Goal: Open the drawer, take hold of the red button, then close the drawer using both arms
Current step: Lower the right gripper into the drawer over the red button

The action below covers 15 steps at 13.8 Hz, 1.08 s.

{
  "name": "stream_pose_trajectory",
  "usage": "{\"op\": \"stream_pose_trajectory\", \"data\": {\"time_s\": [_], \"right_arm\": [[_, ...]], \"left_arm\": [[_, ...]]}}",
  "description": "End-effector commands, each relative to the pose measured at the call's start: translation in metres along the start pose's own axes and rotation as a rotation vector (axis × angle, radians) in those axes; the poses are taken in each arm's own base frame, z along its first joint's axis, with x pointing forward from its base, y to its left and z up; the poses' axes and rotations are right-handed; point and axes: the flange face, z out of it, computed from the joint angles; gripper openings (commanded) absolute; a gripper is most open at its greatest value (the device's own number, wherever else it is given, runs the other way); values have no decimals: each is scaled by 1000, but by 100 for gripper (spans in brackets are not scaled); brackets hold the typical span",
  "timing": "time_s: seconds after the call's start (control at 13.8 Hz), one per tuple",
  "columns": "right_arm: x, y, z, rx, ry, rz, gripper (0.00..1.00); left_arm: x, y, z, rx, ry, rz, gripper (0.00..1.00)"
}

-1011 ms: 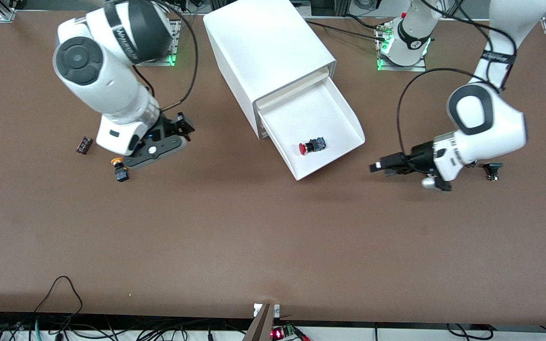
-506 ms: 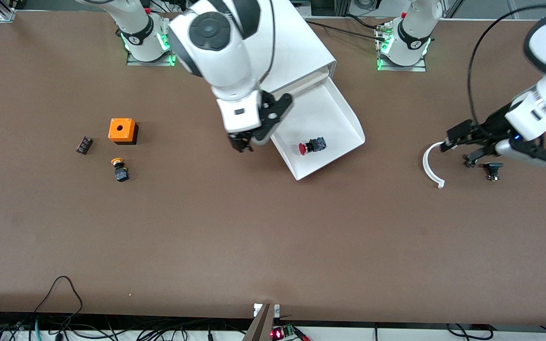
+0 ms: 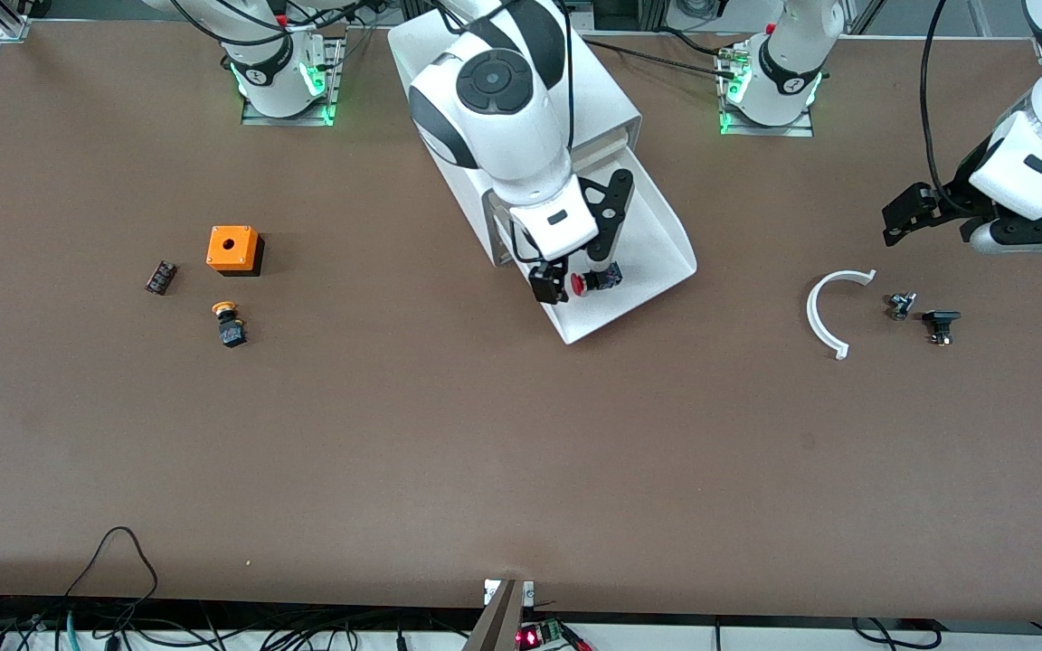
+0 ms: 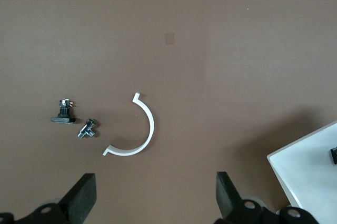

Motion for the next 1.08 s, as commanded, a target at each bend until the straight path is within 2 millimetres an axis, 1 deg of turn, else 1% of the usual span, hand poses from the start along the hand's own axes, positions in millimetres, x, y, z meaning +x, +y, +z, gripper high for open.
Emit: {"op": "stream_pose_trajectory", "data": {"time_s": [0.0,0.07,0.14,0.29,0.36,0.43,0.51,0.58,0.65,0.72,0.79,0.87,1.01], "right_arm": [[14,-25,21,24,-14,-77,100],[14,-32,28,37,-38,-92,100],[11,-33,36,54,-68,-95,100],[7,-35,38,72,-99,-132,100],[7,-35,38,73,-98,-152,100],[6,-35,42,76,-102,-161,100],[4,-35,57,80,-112,-164,100],[6,-40,68,81,-114,-179,100],[8,-40,75,65,-95,-205,100],[9,-34,78,40,-74,-220,100],[9,-32,84,29,-59,-231,100],[11,-30,85,13,-36,-231,100],[12,-32,95,7,-30,-236,100]], "left_arm": [[1,-9,-2,26,-9,-26,100],[2,-14,-2,25,-14,-37,100],[2,-22,-2,24,-13,-49,100],[3,-28,-3,15,-16,-54,100],[3,-28,-3,13,-14,-53,100],[5,-28,-2,12,-14,-51,100],[5,-27,-1,12,-16,-49,100],[6,-27,-1,10,-16,-48,100],[7,-27,-3,8,-10,-48,100],[8,-27,-4,8,-7,-48,100],[8,-27,-4,8,-7,-48,100],[8,-27,-4,7,-5,-48,100],[8,-27,-4,7,-4,-48,100]]}}
